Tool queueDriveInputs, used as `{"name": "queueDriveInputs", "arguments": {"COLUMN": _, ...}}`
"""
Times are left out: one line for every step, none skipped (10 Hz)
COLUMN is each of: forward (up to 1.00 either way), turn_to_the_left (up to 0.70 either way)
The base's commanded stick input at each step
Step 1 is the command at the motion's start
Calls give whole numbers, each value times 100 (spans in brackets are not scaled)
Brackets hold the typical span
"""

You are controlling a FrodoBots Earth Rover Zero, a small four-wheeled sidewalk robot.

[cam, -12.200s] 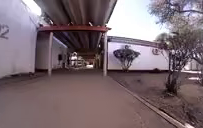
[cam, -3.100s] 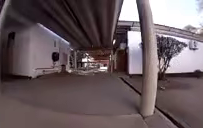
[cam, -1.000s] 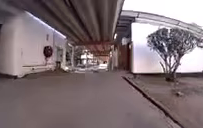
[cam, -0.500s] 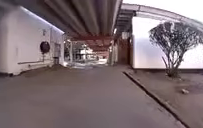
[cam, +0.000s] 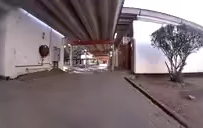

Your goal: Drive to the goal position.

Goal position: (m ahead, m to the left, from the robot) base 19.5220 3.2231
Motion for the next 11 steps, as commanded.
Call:
{"name": "queueDriveInputs", "arguments": {"forward": 50, "turn_to_the_left": 0}}
{"name": "queueDriveInputs", "arguments": {"forward": 50, "turn_to_the_left": 0}}
{"name": "queueDriveInputs", "arguments": {"forward": 50, "turn_to_the_left": 0}}
{"name": "queueDriveInputs", "arguments": {"forward": 50, "turn_to_the_left": 0}}
{"name": "queueDriveInputs", "arguments": {"forward": 50, "turn_to_the_left": 0}}
{"name": "queueDriveInputs", "arguments": {"forward": 50, "turn_to_the_left": 0}}
{"name": "queueDriveInputs", "arguments": {"forward": 50, "turn_to_the_left": 0}}
{"name": "queueDriveInputs", "arguments": {"forward": 50, "turn_to_the_left": 0}}
{"name": "queueDriveInputs", "arguments": {"forward": 50, "turn_to_the_left": 0}}
{"name": "queueDriveInputs", "arguments": {"forward": 50, "turn_to_the_left": 0}}
{"name": "queueDriveInputs", "arguments": {"forward": 50, "turn_to_the_left": 0}}
